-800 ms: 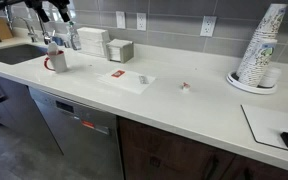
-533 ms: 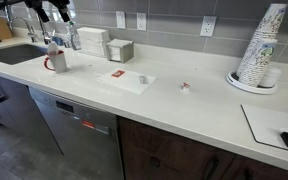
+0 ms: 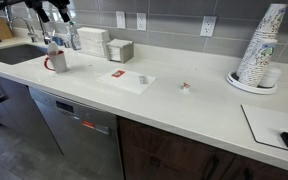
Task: Pick up the coffee pod and put it in the white and red mug
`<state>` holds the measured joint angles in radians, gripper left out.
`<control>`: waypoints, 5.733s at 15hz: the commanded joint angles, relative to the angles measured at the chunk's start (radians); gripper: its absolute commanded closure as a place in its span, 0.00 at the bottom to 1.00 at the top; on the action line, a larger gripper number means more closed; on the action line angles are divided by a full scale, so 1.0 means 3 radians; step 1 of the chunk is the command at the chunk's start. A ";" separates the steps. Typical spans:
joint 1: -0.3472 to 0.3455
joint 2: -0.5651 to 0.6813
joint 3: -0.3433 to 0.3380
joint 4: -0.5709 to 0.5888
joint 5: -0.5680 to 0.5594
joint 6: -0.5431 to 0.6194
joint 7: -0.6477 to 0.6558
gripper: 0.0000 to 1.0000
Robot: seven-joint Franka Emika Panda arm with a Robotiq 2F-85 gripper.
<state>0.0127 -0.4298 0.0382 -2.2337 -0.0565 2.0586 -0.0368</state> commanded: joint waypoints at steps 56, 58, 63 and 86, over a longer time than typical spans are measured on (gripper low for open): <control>-0.0429 0.4712 -0.0924 0.3718 -0.3008 0.0352 0.2030 0.00; -0.0438 0.4808 -0.0958 0.3828 -0.2993 0.0338 0.1988 0.00; -0.0458 0.5033 -0.1061 0.4090 -0.3022 0.0377 0.1942 0.00; -0.0478 0.5410 -0.1153 0.4595 -0.3064 0.0360 0.1853 0.98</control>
<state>-0.1223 1.1663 -0.3111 -0.8971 -0.9796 2.1750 0.5526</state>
